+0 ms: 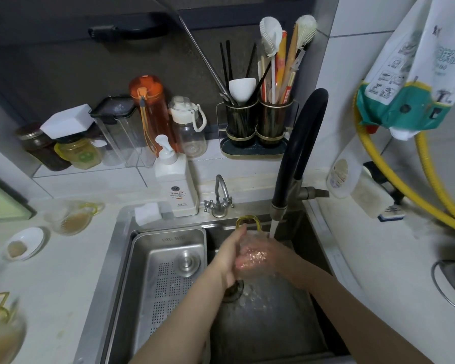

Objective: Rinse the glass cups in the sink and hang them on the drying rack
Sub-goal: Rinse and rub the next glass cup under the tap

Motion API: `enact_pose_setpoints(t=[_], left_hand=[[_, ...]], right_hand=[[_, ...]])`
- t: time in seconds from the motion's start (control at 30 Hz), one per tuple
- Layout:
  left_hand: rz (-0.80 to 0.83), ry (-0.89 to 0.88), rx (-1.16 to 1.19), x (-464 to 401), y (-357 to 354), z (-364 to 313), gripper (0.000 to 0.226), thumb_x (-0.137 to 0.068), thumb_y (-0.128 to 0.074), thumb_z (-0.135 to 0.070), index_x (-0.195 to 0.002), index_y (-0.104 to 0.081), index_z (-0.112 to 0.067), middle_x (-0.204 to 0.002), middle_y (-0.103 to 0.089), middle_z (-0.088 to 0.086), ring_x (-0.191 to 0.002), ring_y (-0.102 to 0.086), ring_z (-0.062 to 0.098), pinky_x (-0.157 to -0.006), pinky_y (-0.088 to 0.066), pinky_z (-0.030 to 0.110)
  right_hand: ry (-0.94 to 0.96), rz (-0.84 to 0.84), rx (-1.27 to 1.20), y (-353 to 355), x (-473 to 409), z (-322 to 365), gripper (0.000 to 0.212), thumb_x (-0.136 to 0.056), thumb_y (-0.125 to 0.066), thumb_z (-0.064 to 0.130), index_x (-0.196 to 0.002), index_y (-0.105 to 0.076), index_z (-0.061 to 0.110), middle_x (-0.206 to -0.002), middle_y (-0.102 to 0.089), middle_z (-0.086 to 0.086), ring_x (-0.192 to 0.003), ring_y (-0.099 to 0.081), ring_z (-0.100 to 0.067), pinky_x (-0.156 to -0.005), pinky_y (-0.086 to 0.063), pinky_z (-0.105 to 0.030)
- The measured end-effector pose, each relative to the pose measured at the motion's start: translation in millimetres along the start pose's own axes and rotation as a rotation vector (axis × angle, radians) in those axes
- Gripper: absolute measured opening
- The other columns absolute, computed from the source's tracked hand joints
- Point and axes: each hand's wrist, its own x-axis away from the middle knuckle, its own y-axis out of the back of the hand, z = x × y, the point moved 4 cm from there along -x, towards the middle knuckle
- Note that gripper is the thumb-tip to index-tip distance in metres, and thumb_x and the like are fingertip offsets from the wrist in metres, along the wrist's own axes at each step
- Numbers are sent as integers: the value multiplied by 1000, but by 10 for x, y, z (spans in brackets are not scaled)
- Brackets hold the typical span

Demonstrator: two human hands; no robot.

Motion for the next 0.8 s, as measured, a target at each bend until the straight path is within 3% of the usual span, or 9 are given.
enact_pose_setpoints(t=[0.07, 0.2, 0.27, 0.37, 0.43, 0.57, 0.63, 0.7, 0.8], left_hand=[[33, 135, -43, 7, 32, -15, 57, -85, -47, -65, -100, -70, -15, -88, -74, 10, -82, -67, 26, -82, -50, 39], [99, -60, 57, -22, 21, 106, 61, -76, -63, -63, -120, -64, -20, -111, -68, 7, -91, -67, 26, -92, -49, 43], [63, -115, 73, -17, -35, 149, 64, -72, -65, -64, -120, -64, -21, -111, -71, 9, -98, -69, 28, -93, -52, 44], [14, 56, 54, -40, -12, 106, 63, -74, -56, -69, -103, -71, -15, -92, -74, 10, -89, -68, 27, -88, -52, 43], [63, 106, 47, -42, 15, 79, 68, -79, -49, -71, -109, -69, -14, -90, -74, 9, -83, -68, 25, -85, -51, 41], [44, -95, 81, -66, -121, 177, 63, -79, -56, -63, -124, -62, -19, -100, -72, 6, -91, -67, 22, -82, -52, 40], [-28, -82, 66, -55, -140, 146, 58, -80, -56, -63, -116, -66, -18, -102, -72, 9, -95, -68, 23, -79, -56, 39], [-51, 14, 42, -61, -76, 88, 59, -81, -54, -65, -106, -68, -13, -89, -73, 9, -85, -70, 25, -77, -56, 39], [-10, 40, -23, -90, 33, 25, 60, -84, -46, -69, -97, -70, -15, -84, -75, 6, -74, -71, 21, -76, -54, 35]], right_hand=[[72, 134, 201, -30, 44, -34, 25, -96, -49, 12, -118, -59, 5, -109, -64, -2, -99, -62, -9, -87, -49, -16], [155, 2, -123, 90, 94, -78, 28, -95, -53, 18, -117, -60, 2, -117, -64, -20, -110, -62, -32, -102, -44, -53], [161, -45, -205, 85, 101, -7, 27, -95, -53, 20, -115, -62, 3, -116, -64, -21, -111, -61, -33, -101, -47, -48], [156, 89, 174, 25, 131, 71, 18, -93, -56, 17, -111, -59, 16, -104, -67, 3, -97, -65, -6, -88, -53, -23], [150, 147, 419, 76, 148, 6, 16, -93, -55, 22, -106, -61, 16, -96, -66, 3, -89, -64, -4, -86, -52, -26], [259, -122, 138, 213, 116, 115, 19, -97, -49, 11, -107, -60, 0, -94, -65, -12, -82, -65, -5, -76, -51, -19], [268, -130, 201, 153, 119, 127, 21, -96, -50, 17, -113, -59, 9, -99, -63, -2, -89, -62, -1, -79, -49, -15], [235, 8, 423, 61, 118, -4, 20, -91, -59, 28, -110, -58, 25, -101, -61, 14, -91, -60, 6, -82, -50, -16], [220, 10, 533, 91, 103, -175, 19, -87, -63, 31, -102, -62, 19, -93, -67, 8, -87, -64, -2, -88, -53, -29]])
